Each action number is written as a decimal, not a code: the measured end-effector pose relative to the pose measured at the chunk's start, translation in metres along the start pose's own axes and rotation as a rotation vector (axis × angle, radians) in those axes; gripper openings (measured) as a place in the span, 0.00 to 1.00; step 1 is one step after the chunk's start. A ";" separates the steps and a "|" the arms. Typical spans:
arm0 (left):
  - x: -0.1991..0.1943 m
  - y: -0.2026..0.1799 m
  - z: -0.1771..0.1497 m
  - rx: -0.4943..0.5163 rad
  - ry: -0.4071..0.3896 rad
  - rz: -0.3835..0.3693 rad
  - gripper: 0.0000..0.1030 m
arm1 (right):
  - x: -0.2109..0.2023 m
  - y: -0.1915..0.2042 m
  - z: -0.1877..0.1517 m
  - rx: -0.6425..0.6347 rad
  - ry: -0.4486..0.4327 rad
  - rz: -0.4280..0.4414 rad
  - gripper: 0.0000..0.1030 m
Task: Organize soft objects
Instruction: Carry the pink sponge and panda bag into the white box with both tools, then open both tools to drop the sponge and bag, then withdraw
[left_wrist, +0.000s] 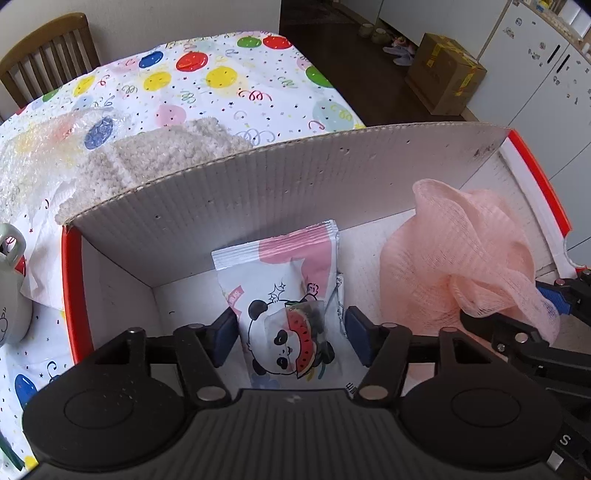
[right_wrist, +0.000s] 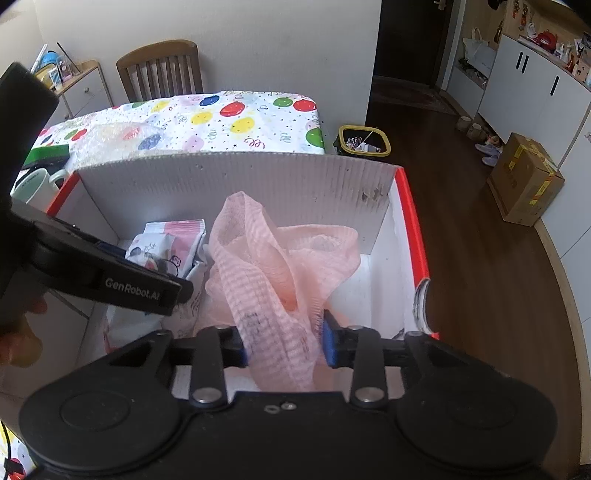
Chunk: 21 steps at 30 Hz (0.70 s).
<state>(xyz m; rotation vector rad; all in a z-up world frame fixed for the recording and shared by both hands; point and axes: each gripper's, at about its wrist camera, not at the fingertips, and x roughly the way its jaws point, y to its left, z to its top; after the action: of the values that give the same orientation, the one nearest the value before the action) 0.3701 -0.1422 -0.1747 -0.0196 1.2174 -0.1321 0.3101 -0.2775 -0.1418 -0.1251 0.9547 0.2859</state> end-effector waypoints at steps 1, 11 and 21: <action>-0.001 -0.001 0.000 -0.001 -0.004 0.000 0.64 | -0.001 -0.001 0.000 0.002 0.000 0.001 0.38; -0.022 -0.004 -0.002 -0.005 -0.067 -0.015 0.67 | -0.017 0.000 0.000 -0.014 -0.026 0.005 0.54; -0.059 -0.002 -0.012 -0.005 -0.152 -0.037 0.67 | -0.042 -0.005 -0.001 -0.002 -0.065 0.008 0.73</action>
<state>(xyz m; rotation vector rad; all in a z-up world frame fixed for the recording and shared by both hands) 0.3386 -0.1374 -0.1239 -0.0560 1.0660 -0.1573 0.2882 -0.2900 -0.1081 -0.1132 0.8905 0.2966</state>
